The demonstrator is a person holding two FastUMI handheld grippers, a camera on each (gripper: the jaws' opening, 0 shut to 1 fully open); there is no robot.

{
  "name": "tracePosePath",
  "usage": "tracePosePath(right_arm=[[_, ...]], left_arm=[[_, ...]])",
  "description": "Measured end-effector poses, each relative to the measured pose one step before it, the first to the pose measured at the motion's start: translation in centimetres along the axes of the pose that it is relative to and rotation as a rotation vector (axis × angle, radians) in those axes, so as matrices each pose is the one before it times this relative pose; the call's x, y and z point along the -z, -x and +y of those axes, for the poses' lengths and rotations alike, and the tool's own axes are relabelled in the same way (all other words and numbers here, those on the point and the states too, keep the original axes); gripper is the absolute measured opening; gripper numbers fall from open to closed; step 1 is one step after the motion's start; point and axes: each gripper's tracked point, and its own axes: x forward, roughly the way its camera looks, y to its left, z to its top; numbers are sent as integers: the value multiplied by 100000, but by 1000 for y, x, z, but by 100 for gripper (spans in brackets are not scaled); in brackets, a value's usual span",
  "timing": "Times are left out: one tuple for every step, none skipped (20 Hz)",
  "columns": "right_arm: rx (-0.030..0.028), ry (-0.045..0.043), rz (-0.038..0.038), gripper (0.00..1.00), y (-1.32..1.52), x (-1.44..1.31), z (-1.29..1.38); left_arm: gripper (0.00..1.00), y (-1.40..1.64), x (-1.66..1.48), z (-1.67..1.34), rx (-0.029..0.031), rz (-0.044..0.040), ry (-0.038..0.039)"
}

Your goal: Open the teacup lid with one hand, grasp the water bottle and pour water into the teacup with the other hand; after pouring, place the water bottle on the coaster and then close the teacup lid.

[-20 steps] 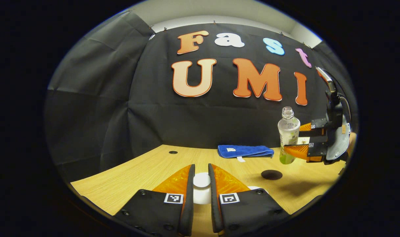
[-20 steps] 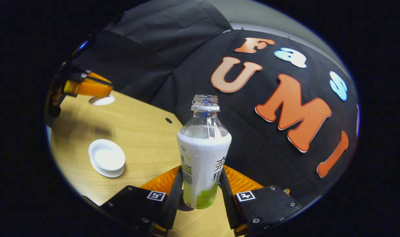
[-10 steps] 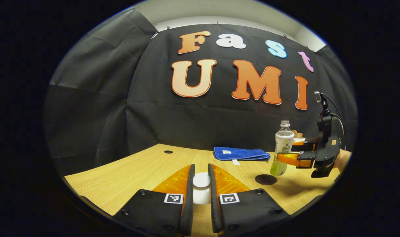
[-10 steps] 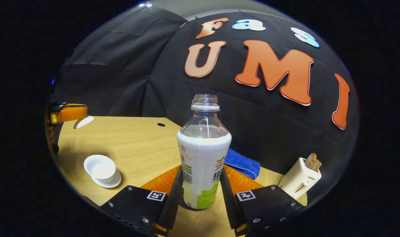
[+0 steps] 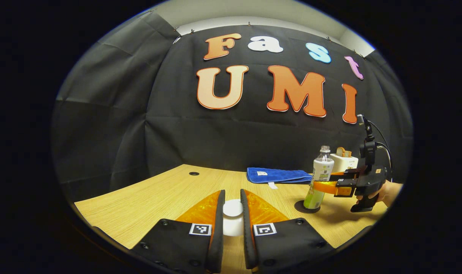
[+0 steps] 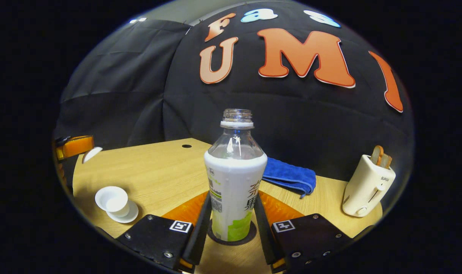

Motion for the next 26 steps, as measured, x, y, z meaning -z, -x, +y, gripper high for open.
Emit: tracePosePath(right_arm=[[235,-451,304,63,-370,262,18],[-423,214,946,63,102,395,-5],[648,786,1496,63,40,386,-200],[-322,-228,-2507,63,143,-565,49],[151,-70,1012,63,-19,110,-16],[-77,-396,-463,63,61,-10,52],[-309,1,47,63,-94,-13,63],[-114,-333,163,64,-73,48,-58],[370,-142,1300,66,-14,262,-95],[16,-327,574,67,330,45,-31],[277,-65,-322,71,241,-278,-169],[217,316,-857,76,9,-132,-246],[647,746,-779,84,171,-390,-264],[539,916,-736,88,385,-267,-132],[345,775,-845,94,658,-458,16],[149,488,-767,95,1014,-509,-16],[224,598,-679,96,738,-379,-33],[579,844,-750,97,790,-212,-65],[694,1003,-457,98,702,-184,-95],[830,863,-804,98,782,-336,-88],[741,653,-960,98,678,-334,-68],[776,658,-885,99,806,-320,-24],[861,846,-732,99,699,-299,-84],[795,1055,-898,99,744,-320,-14],[641,876,-1698,99,667,-508,-106],[797,632,-1569,99,658,-495,-29]], left_arm=[[26,-101,22,-95,-168,89,257],[23,-159,97,-41,-455,195,399],[26,-207,369,-282,368,856,-73],[23,-131,180,-196,-48,490,-129],[23,-86,112,-192,400,571,-98],[26,19,53,-217,214,91,11],[26,-56,-107,-240,310,17,113],[26,-40,19,-224,306,-2,-16],[26,8,17,-256,507,54,-95],[26,-160,165,-345,803,381,-300],[26,-82,90,-449,834,-55,-413],[26,-143,143,-514,1142,352,-478],[26,-83,148,-543,1166,77,-178],[26,-165,417,-638,1540,704,-389],[26,-74,284,-559,1179,507,-597],[26,-166,400,-581,1291,844,-927],[23,-154,322,-616,1055,554,-920],[26,-101,432,-547,1269,817,-1101],[26,-30,368,-499,953,739,-1105],[26,-132,353,-459,950,768,-1092],[26,-105,390,-347,653,689,-1025],[26,-84,446,-79,20,395,-1715],[26,-40,361,156,-415,589,-1428],[26,-84,589,-9,-69,1274,-621],[26,-40,495,-36,4,1690,-214],[26,-158,310,-143,511,797,-168]])
